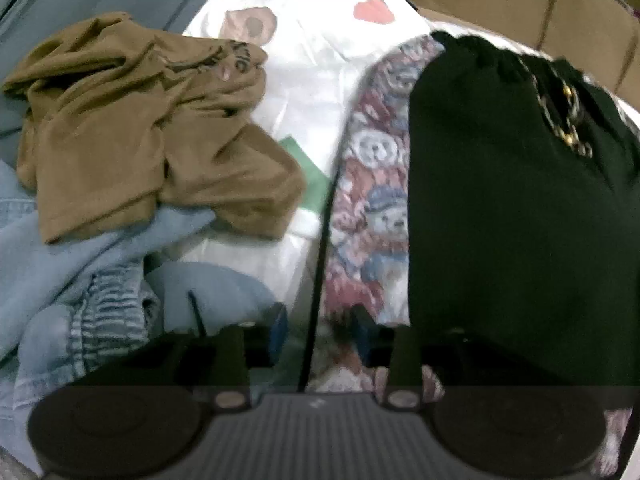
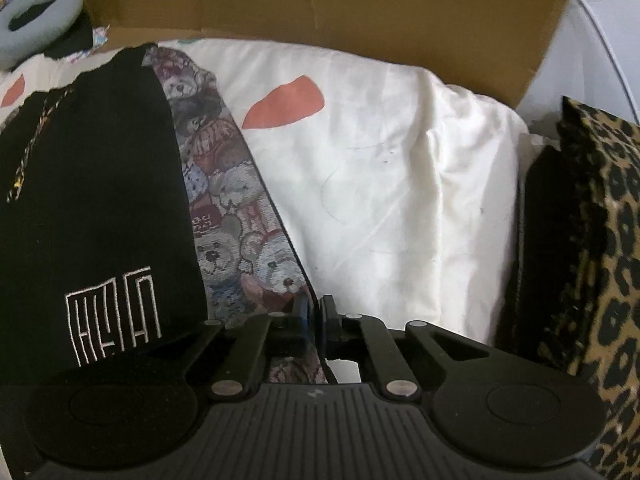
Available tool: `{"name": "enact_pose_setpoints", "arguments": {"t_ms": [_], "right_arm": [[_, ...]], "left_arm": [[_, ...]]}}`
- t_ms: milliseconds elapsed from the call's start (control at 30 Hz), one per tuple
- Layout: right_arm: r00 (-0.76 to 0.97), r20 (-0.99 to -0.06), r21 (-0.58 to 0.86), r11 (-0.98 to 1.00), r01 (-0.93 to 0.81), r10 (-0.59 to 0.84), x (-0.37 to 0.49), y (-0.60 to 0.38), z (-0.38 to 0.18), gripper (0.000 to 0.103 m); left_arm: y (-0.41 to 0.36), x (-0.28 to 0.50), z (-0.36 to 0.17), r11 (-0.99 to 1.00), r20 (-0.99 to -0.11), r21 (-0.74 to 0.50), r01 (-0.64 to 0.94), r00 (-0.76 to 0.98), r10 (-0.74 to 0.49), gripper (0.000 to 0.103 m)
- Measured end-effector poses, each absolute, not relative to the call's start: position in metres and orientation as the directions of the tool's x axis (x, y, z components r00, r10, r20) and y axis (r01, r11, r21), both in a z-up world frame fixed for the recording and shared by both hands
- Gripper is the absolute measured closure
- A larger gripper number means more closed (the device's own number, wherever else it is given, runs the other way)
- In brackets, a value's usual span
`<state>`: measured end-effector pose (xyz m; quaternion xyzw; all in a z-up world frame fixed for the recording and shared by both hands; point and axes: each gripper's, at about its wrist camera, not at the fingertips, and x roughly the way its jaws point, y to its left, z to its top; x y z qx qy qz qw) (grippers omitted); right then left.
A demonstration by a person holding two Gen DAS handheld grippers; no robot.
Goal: Fold clothes
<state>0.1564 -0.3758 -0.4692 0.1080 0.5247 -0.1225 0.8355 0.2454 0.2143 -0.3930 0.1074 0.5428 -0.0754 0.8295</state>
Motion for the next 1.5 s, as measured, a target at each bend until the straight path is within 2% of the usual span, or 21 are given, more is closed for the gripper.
{"name": "enact_pose_setpoints", "arguments": {"t_ms": [67, 100, 800, 1067, 1267, 1333, 1400, 1500], "right_arm": [[0.421, -0.902, 0.057, 0.942, 0.330, -0.093, 0.150, -0.376, -0.467, 0.094], [0.420, -0.903, 0.055, 0.941, 0.333, -0.096, 0.147, -0.376, -0.467, 0.092], [0.407, -0.907, 0.110, 0.871, 0.479, -0.109, 0.047, -0.392, -0.464, 0.083], [0.421, -0.901, 0.142, 0.846, 0.513, -0.104, 0.007, -0.393, -0.447, 0.081], [0.450, -0.887, 0.165, 0.841, 0.515, -0.101, -0.010, -0.392, -0.440, 0.081], [0.463, -0.881, 0.176, 0.842, 0.510, -0.097, -0.009, -0.391, -0.441, 0.078], [0.484, -0.870, 0.200, 0.835, 0.512, -0.089, -0.007, -0.393, -0.441, 0.065], [0.505, -0.859, 0.230, 0.817, 0.528, -0.084, -0.005, -0.397, -0.444, 0.059]], "left_arm": [[0.217, 0.242, -0.398, 0.966, -0.924, 0.111, 0.235, 0.383, 0.013, 0.083], [0.221, 0.240, -0.400, 0.968, -0.926, 0.110, 0.226, 0.377, 0.018, 0.083], [0.244, 0.194, -0.380, 0.955, -0.937, 0.175, 0.238, 0.339, 0.087, 0.081], [0.277, 0.166, -0.353, 0.974, -0.930, 0.161, 0.158, 0.356, 0.096, 0.080], [0.283, 0.153, -0.344, 0.988, -0.919, 0.101, 0.119, 0.392, 0.046, 0.062], [0.281, 0.152, -0.347, 0.989, -0.918, 0.085, 0.123, 0.396, 0.030, 0.061], [0.279, 0.153, -0.351, 0.991, -0.917, 0.064, 0.116, 0.399, 0.012, 0.061], [0.278, 0.153, -0.356, 0.994, -0.914, 0.039, 0.101, 0.407, -0.005, 0.058]]}}
